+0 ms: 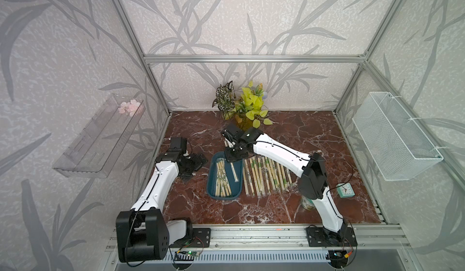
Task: Take the paired disposable chopsticks out of the storage box
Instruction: Pick up the paired disposable chopsticks from the storage box, then place the paired disposable chopsticks at the center of the board.
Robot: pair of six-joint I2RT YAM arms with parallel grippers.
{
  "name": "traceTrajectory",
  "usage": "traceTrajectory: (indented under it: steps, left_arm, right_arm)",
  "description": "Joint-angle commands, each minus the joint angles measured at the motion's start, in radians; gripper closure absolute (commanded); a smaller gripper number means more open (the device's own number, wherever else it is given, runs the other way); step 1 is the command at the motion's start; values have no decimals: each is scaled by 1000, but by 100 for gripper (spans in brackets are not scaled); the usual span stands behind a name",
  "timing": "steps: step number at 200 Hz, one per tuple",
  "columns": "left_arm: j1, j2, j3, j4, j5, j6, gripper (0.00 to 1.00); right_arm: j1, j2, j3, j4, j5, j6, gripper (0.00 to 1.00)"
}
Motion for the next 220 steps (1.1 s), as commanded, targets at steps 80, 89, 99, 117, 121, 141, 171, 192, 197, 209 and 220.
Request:
traceTrajectory:
  steps: [80, 89, 99, 117, 121, 141, 171, 192, 197, 209, 220]
  left_arm:
    - [-71, -66, -10, 23, -10, -66, 0]
    - [-83, -63, -11, 27, -19, -73, 0]
    - [-98, -60, -11, 30, -27, -78, 0]
    - [-124, -43, -1, 34, -35, -85, 0]
    - [-130, -38, 4, 32, -36, -85, 0]
    - [-153, -9, 29, 28, -47, -75, 0]
    - [-174, 24, 48, 38, -47, -79, 0]
    - [-182, 33, 42, 62, -46, -84, 0]
    - [-181, 39, 43, 64, -44, -84, 0]
    - [-182, 53, 49, 63, -35, -79, 0]
    - [-186, 62, 56, 62, -33, -73, 0]
  right_arm:
    - [-304, -323, -541, 158, 35, -55, 99]
    - [-335, -338, -576, 165, 40, -72, 99]
    - [-364, -350, -611, 172, 57, -93, 99]
    - [-413, -361, -653, 177, 87, -128, 99]
    - [-422, -361, -660, 178, 97, -136, 99]
    - [-462, -357, -688, 177, 137, -167, 99]
    - [-498, -327, -678, 148, 202, -211, 99]
    - [-505, -307, -669, 131, 263, -245, 99]
    - [-506, -301, -666, 125, 276, -250, 99]
    - [-509, -293, -662, 112, 297, -263, 99]
    - [-509, -285, -666, 103, 309, -268, 100]
